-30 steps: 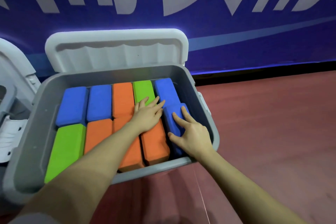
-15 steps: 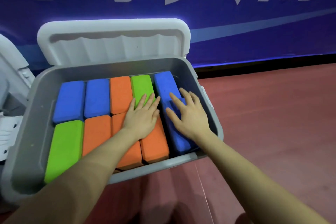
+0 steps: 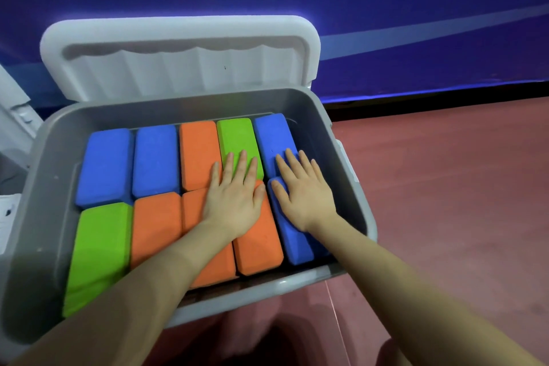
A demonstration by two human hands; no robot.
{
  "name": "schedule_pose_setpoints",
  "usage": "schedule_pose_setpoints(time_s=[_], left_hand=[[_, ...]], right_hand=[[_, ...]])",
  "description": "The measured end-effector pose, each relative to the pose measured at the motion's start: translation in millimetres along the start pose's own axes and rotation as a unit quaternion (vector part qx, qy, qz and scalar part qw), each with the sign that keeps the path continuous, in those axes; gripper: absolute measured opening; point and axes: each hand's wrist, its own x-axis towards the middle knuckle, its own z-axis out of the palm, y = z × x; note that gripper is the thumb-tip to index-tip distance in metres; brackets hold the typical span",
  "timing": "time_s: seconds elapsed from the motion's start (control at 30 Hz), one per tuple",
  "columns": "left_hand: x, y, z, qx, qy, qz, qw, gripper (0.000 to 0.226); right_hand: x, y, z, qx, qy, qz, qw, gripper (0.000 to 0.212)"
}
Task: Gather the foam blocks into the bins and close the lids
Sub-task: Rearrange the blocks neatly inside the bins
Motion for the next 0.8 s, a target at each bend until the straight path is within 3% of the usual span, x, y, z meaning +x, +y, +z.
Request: schedule_pose_setpoints(time_s=[0.13, 0.23, 0.47, 0.8], left_hand=[[3.1, -1.6, 0.4, 0.010, -0.010, 0.016, 1.000, 0.069], [7.3, 1.6, 1.6, 0.002, -0.008, 0.030, 1.000, 0.079], [7.9, 2.7, 6.8, -0.013, 0.029, 0.033, 0.999, 0.062], [16.1, 8.4, 4.3, -0.049, 0.040, 0.020, 0.998, 0.069]], right_hand=[[9.5, 7.0, 10.6, 0.010, -0.003, 0.003, 1.000, 0.076], [17.2, 14.6, 11.4, 0.017, 0.003, 0.000, 1.000, 0.073], [15.8, 12.6, 12.2, 0.013, 0.012, -0.020, 1.000, 0.072], [11.1, 17.7, 8.8, 0.004, 0.036, -0.019, 0.999, 0.062]])
